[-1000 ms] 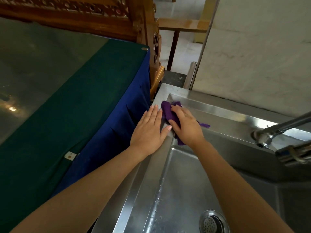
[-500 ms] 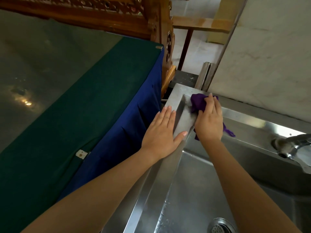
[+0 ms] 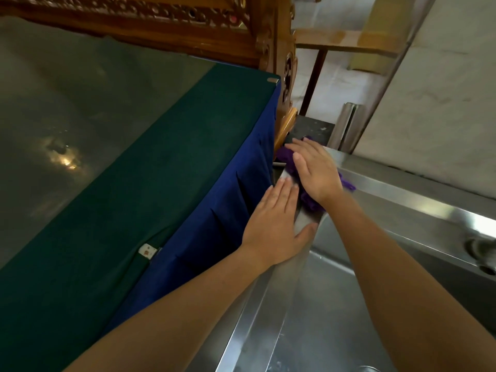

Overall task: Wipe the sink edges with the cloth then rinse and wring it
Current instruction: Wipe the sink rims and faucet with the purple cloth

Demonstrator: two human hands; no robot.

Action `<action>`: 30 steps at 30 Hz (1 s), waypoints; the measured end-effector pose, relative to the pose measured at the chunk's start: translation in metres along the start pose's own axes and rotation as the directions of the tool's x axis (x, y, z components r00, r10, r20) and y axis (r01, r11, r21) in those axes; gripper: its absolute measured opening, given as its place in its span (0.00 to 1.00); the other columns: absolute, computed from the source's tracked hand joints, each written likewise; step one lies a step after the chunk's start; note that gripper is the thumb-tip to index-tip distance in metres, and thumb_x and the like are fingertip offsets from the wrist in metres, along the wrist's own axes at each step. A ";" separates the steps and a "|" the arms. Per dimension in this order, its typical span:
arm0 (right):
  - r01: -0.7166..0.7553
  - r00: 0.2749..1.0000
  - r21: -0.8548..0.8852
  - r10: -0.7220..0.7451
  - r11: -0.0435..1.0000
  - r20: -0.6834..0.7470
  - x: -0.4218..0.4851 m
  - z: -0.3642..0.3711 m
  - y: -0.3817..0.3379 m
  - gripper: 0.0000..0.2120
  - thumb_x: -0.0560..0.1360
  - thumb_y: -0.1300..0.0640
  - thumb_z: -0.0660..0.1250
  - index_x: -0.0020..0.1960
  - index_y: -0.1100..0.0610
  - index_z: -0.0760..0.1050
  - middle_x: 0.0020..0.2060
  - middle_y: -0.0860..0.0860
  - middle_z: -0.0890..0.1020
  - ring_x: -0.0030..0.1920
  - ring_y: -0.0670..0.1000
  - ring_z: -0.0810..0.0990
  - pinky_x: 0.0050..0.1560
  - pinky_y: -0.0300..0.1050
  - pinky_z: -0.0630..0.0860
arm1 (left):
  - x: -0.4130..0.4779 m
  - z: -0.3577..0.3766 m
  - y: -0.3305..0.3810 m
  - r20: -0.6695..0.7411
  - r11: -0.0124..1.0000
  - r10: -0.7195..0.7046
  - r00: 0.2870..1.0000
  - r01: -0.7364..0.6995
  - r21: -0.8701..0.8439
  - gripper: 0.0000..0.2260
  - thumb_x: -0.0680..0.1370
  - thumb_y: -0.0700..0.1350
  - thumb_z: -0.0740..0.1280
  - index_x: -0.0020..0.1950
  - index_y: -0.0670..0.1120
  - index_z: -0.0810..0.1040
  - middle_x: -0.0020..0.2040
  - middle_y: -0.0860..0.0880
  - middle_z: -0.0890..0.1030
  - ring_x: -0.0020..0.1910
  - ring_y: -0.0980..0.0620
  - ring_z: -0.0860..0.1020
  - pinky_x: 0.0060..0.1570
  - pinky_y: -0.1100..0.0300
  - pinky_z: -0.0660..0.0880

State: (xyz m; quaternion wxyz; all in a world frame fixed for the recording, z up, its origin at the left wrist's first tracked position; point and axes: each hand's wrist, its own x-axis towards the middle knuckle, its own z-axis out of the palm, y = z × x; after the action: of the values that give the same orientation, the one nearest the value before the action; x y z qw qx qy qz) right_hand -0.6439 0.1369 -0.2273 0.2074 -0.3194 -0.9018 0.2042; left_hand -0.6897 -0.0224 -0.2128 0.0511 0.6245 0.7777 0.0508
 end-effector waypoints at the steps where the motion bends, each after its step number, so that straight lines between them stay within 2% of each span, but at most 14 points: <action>1: 0.020 1.000 0.014 -0.020 1.000 0.005 0.000 0.000 -0.001 0.22 0.80 0.52 0.46 0.67 0.54 0.71 0.67 0.53 0.74 0.72 0.52 0.65 0.73 0.47 0.55 | 0.001 0.001 -0.001 -0.008 1.000 0.006 1.000 -0.006 0.009 0.35 0.79 0.62 0.47 0.77 0.42 0.42 0.79 0.45 0.43 0.77 0.51 0.40 0.74 0.57 0.36; 4: 0.074 0.997 0.050 -0.075 0.996 0.029 -0.005 0.000 -0.001 0.20 0.81 0.53 0.48 0.65 0.55 0.73 0.64 0.53 0.76 0.70 0.51 0.67 0.72 0.45 0.54 | 0.001 0.003 -0.004 -0.021 1.000 0.013 1.000 -0.013 0.015 0.33 0.80 0.60 0.49 0.77 0.42 0.44 0.79 0.44 0.43 0.77 0.51 0.40 0.74 0.57 0.36; 7: 0.068 0.996 0.112 -0.073 0.991 0.042 -0.010 0.000 -0.006 0.19 0.81 0.53 0.48 0.62 0.55 0.75 0.62 0.52 0.78 0.69 0.50 0.68 0.71 0.43 0.55 | -0.012 0.007 -0.006 -0.015 1.000 0.003 1.000 -0.003 0.008 0.31 0.81 0.58 0.48 0.77 0.43 0.46 0.79 0.45 0.47 0.78 0.51 0.44 0.74 0.56 0.39; 11: 0.029 0.999 0.167 -0.034 0.985 0.027 -0.023 0.007 -0.020 0.20 0.81 0.51 0.48 0.58 0.55 0.77 0.58 0.52 0.80 0.66 0.49 0.70 0.68 0.40 0.56 | -0.044 0.011 -0.008 -0.045 0.993 -0.005 0.999 0.010 0.114 0.30 0.80 0.60 0.47 0.74 0.41 0.61 0.74 0.43 0.64 0.75 0.48 0.61 0.72 0.51 0.58; 14: 0.039 0.998 0.210 -0.047 0.977 0.031 -0.036 0.010 -0.031 0.21 0.80 0.50 0.47 0.56 0.54 0.78 0.56 0.52 0.80 0.65 0.49 0.71 0.70 0.46 0.61 | -0.062 0.010 -0.008 -0.051 0.990 -0.012 0.999 0.019 0.138 0.30 0.81 0.59 0.43 0.72 0.41 0.66 0.72 0.44 0.70 0.72 0.49 0.66 0.69 0.51 0.63; 16: 0.055 0.998 0.216 -0.062 0.975 0.027 -0.044 0.011 -0.037 0.21 0.80 0.50 0.47 0.54 0.54 0.78 0.55 0.51 0.81 0.64 0.49 0.71 0.70 0.49 0.63 | -0.071 0.010 -0.008 -0.072 0.984 -0.005 0.997 0.018 0.175 0.29 0.81 0.59 0.45 0.71 0.41 0.68 0.71 0.44 0.71 0.71 0.49 0.68 0.70 0.54 0.63; 18: 0.073 0.997 0.213 -0.080 0.974 0.024 -0.052 0.014 -0.042 0.22 0.80 0.49 0.46 0.53 0.54 0.78 0.54 0.51 0.81 0.63 0.49 0.72 0.69 0.51 0.65 | -0.079 0.009 -0.007 -0.075 0.981 -0.011 0.997 0.025 0.193 0.29 0.79 0.60 0.48 0.71 0.41 0.68 0.71 0.44 0.71 0.71 0.49 0.67 0.73 0.55 0.59; 25: 0.090 0.995 0.195 -0.098 0.977 0.031 -0.075 0.021 -0.060 0.24 0.80 0.47 0.44 0.53 0.54 0.78 0.52 0.50 0.81 0.62 0.49 0.73 0.67 0.53 0.65 | -0.114 0.007 -0.004 0.011 0.989 -0.077 0.997 0.075 0.131 0.30 0.81 0.58 0.42 0.72 0.40 0.65 0.72 0.43 0.70 0.72 0.48 0.66 0.71 0.55 0.49; 30: 0.090 0.995 0.192 -0.097 0.977 0.025 -0.092 0.023 -0.076 0.25 0.79 0.47 0.44 0.52 0.55 0.78 0.52 0.51 0.81 0.61 0.50 0.73 0.67 0.53 0.66 | -0.135 0.008 -0.005 -0.020 0.991 -0.074 0.997 0.076 0.107 0.30 0.81 0.57 0.40 0.71 0.40 0.66 0.71 0.44 0.71 0.72 0.48 0.67 0.70 0.55 0.56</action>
State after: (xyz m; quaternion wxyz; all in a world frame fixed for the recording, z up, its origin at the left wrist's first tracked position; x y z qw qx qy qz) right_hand -0.6276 0.0169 -0.2303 0.2312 -0.2517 -0.8955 0.2852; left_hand -0.6641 -0.1555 -0.2191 0.0131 0.5963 0.8025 0.0118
